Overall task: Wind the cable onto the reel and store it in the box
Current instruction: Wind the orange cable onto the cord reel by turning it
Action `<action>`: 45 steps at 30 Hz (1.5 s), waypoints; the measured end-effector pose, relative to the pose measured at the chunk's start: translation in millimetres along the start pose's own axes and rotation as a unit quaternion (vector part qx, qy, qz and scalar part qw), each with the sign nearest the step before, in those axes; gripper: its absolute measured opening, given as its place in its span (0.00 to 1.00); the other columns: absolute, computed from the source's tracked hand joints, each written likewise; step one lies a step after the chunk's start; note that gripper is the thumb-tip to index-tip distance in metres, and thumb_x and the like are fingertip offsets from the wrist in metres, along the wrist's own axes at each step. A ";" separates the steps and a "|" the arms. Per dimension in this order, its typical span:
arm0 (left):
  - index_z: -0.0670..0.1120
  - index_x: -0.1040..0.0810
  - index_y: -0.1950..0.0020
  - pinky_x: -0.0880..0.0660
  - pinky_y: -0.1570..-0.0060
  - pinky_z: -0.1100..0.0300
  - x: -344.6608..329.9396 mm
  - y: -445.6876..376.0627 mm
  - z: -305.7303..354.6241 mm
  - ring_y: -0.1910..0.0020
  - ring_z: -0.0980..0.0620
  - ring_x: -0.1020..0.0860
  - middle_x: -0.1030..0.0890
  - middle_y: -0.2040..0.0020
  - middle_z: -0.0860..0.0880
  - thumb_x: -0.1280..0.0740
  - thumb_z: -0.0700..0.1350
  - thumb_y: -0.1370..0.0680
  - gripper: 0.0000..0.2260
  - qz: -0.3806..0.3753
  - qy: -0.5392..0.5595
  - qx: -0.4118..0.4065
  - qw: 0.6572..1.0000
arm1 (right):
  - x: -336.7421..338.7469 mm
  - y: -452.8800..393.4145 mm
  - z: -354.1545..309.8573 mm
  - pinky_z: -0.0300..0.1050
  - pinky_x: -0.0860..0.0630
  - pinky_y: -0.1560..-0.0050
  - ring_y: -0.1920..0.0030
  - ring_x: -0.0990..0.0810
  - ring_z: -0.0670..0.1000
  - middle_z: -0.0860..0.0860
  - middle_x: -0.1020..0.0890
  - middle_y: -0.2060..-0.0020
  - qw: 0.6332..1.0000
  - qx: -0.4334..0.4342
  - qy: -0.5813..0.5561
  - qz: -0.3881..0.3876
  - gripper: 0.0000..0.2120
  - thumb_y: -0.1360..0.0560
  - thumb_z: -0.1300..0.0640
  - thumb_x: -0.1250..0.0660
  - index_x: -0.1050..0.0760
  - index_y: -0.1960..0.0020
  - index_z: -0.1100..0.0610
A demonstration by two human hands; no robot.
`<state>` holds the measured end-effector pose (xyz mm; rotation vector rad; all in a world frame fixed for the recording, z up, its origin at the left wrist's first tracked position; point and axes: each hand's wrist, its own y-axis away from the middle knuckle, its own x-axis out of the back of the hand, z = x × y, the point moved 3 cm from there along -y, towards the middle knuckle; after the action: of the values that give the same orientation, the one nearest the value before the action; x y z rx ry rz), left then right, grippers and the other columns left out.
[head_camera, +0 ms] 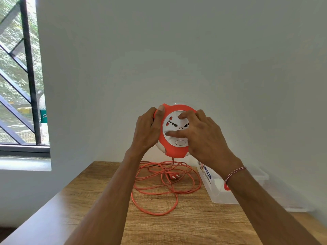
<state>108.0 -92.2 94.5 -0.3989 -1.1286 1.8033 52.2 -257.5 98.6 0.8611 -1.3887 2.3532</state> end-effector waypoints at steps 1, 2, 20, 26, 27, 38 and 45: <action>0.43 0.22 0.54 0.17 0.65 0.51 0.2 -0.2 -0.4 0.66 0.52 0.17 0.16 0.62 0.49 0.46 0.60 0.17 0.23 0.001 0.001 0.000 1.000 | -0.6 0.2 0.6 0.55 0.23 0.46 0.39 0.28 0.59 0.55 0.26 0.36 1.000 -0.004 -0.001 0.007 0.33 0.38 0.48 0.19 0.24 0.36 0.38; 0.43 0.22 0.54 0.17 0.65 0.50 0.3 -0.3 -0.4 0.66 0.51 0.17 0.16 0.62 0.48 0.46 0.60 0.17 0.23 0.001 0.002 -0.001 1.000 | -0.8 0.7 1.2 0.54 0.23 0.47 0.39 0.28 0.59 0.56 0.25 0.37 1.000 -0.011 -0.007 0.019 0.32 0.37 0.48 0.19 0.25 0.35 0.39; 0.38 0.22 0.52 0.19 0.61 0.40 2.8 1.5 0.9 0.64 0.42 0.17 0.16 0.60 0.42 0.47 0.57 0.16 0.25 0.006 0.021 0.007 1.000 | 10.8 -2.2 11.5 0.53 0.20 0.50 0.43 0.28 0.57 0.54 0.19 0.43 0.983 0.047 -0.115 0.134 0.12 0.33 0.57 0.22 0.16 0.49 0.54; 0.40 0.21 0.53 0.18 0.61 0.43 0.4 2.2 0.9 0.64 0.45 0.17 0.16 0.60 0.44 0.47 0.59 0.18 0.25 0.001 0.037 0.006 0.999 | 4.6 0.0 8.2 0.55 0.23 0.45 0.39 0.29 0.58 0.52 0.23 0.34 0.995 0.053 -0.078 0.024 0.23 0.40 0.54 0.17 0.16 0.46 0.46; 0.40 0.21 0.53 0.18 0.62 0.44 0.4 2.1 1.3 0.64 0.45 0.17 0.16 0.61 0.44 0.47 0.59 0.18 0.25 0.002 0.038 0.005 0.999 | 5.2 -0.6 8.1 0.55 0.23 0.46 0.40 0.28 0.58 0.52 0.23 0.35 0.996 0.053 -0.072 0.029 0.23 0.41 0.53 0.17 0.16 0.46 0.46; 0.39 0.21 0.52 0.17 0.61 0.43 3.0 2.1 2.3 0.62 0.45 0.16 0.16 0.59 0.44 0.46 0.58 0.17 0.24 0.005 0.036 0.008 0.999 | 4.0 2.0 4.6 0.55 0.25 0.50 0.44 0.27 0.59 0.56 0.23 0.40 0.998 0.005 -0.002 0.066 0.28 0.36 0.50 0.21 0.22 0.37 0.40; 0.40 0.22 0.54 0.19 0.62 0.44 3.5 2.3 4.0 0.65 0.44 0.18 0.17 0.62 0.43 0.46 0.58 0.17 0.25 0.015 0.049 0.008 0.999 | 4.6 1.6 9.7 0.51 0.21 0.53 0.54 0.19 0.56 0.55 0.16 0.50 0.988 -0.093 -0.043 0.115 0.29 0.30 0.32 0.35 0.26 0.33 0.44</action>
<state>102.3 -91.7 95.3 -0.4911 -1.0441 1.7976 51.2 -267.0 103.8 0.7960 -1.7979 2.3221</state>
